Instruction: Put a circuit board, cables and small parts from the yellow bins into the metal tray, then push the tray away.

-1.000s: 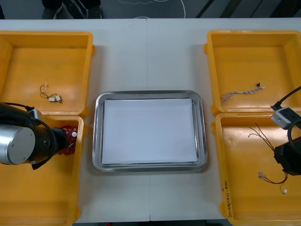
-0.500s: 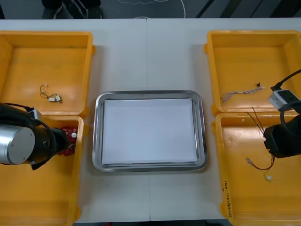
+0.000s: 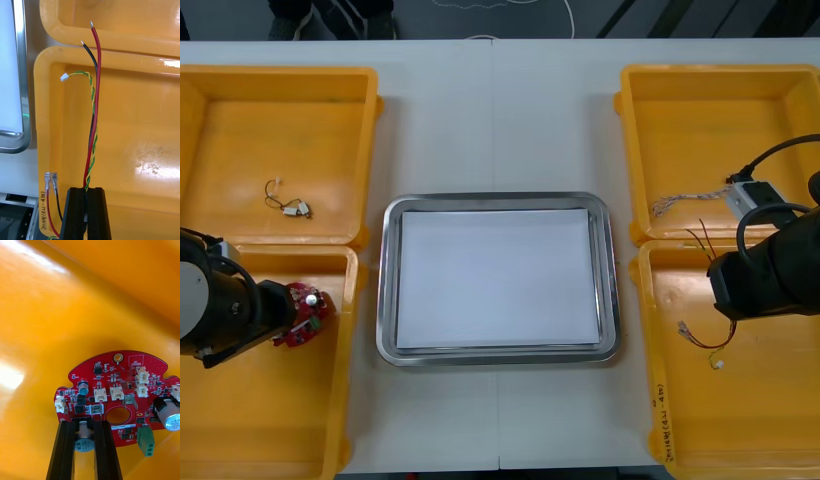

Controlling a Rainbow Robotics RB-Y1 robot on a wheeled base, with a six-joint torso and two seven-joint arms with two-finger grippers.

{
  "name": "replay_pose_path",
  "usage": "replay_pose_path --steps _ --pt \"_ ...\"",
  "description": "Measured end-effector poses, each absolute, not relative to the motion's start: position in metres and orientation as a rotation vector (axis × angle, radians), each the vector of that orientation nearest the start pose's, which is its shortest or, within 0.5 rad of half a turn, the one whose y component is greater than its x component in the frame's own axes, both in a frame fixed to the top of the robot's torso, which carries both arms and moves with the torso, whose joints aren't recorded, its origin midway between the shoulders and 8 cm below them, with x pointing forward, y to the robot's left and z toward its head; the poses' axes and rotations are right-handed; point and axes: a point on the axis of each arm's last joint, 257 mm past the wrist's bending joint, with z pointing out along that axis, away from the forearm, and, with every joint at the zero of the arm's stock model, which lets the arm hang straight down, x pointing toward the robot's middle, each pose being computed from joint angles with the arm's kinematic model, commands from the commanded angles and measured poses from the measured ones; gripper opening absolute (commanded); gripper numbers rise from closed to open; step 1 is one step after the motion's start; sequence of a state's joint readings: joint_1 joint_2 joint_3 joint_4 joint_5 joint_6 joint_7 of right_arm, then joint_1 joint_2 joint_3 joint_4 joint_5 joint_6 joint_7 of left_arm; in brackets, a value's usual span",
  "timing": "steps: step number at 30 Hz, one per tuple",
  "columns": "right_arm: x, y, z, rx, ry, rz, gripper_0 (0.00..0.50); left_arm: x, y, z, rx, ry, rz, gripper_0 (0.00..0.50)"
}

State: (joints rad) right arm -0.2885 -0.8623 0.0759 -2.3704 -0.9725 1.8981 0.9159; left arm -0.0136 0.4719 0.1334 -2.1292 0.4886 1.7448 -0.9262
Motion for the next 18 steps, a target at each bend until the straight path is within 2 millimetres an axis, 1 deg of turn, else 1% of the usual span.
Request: replay_pose_path --steps 7,10,14,18 --pt "0.350 -0.236 -0.182 -0.168 2.743 0.122 0.000 0.350 0.358 -0.283 -0.748 2.649 -0.091 0.000" --pt "0.352 -0.232 -0.182 -0.157 2.732 0.133 0.000 0.342 0.369 -0.281 -0.739 2.649 -0.068 0.000" --pt "0.357 -0.226 -0.181 -0.140 2.714 0.151 0.000 0.329 0.381 -0.283 -0.706 2.672 -0.040 0.000" --pt "0.361 -0.216 -0.178 -0.136 2.698 0.182 0.000 0.318 0.387 -0.289 -0.710 2.690 -0.030 0.000"
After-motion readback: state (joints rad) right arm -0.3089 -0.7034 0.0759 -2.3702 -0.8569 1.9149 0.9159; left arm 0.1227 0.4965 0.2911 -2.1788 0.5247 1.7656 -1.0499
